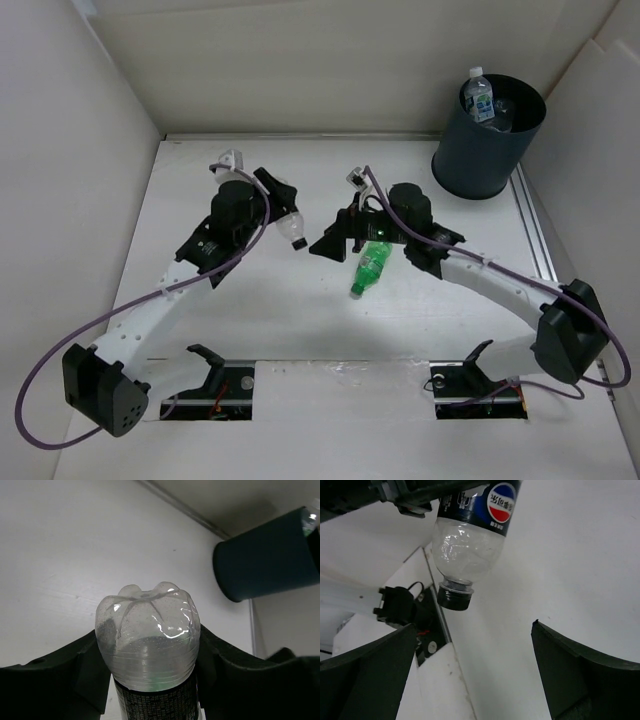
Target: Put the plastic bottles in the bin
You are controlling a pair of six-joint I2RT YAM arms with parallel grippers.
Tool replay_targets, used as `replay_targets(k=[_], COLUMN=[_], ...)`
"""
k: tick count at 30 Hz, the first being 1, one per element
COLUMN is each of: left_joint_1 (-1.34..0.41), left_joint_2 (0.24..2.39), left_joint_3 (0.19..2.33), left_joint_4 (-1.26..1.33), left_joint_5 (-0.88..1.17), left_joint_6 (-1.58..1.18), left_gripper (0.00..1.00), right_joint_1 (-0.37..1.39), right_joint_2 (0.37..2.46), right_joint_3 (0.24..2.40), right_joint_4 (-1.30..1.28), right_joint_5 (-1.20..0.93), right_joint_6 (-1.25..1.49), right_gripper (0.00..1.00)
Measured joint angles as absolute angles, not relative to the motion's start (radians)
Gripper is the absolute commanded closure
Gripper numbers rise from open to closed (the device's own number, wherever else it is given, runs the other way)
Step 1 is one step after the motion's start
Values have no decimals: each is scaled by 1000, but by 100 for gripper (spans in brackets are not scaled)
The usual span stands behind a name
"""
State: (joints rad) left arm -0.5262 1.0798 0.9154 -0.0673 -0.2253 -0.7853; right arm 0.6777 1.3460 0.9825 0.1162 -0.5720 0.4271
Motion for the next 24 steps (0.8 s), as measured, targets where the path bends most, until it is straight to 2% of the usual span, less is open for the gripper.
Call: replay_targets(k=[9,15,16,17,19,20,21,22,23,24], left_joint_1=[-526,-526,-526,-525,-517,-513,-510,-509,-508,-508], left_joint_2=[1098,1104,1104,1104,1105,1106,1106,1106,1106,1106], left_joint_3=[1041,1044,1044,1044,1044,1044,1044,1044,1044,1044], left_joint_4=[-19,-8,-1,11,18,17,17,19,22,22], left_joint_5=[-23,56,64,68,67,68,65,63,62,57], left_joint_6=[-670,-655,-654,-654,-634,-627,-620,-618,-619,-619], left_gripper=[100,100,100,100,100,81,64,42,7,0], right_joint_1=[704,727,730,736,742,748,748,748,748,748], right_joint_2=[1449,1579,1605,1628,1654,1662,1666,1671,1676,1677], right_joint_3=[998,1111,1132,1147,1153,1154,1155,1156,1156,1156], right_joint_4=[411,521,541,558,603,612,619,625,634,637], right_joint_5=[-572,-562,-560,-566,-579,-575,-574,-576,-577,-577], right_joint_6=[561,646,659,671,708,730,743,751,756,754], right_gripper=[0,3,5,22,42,75,91,100,100,100])
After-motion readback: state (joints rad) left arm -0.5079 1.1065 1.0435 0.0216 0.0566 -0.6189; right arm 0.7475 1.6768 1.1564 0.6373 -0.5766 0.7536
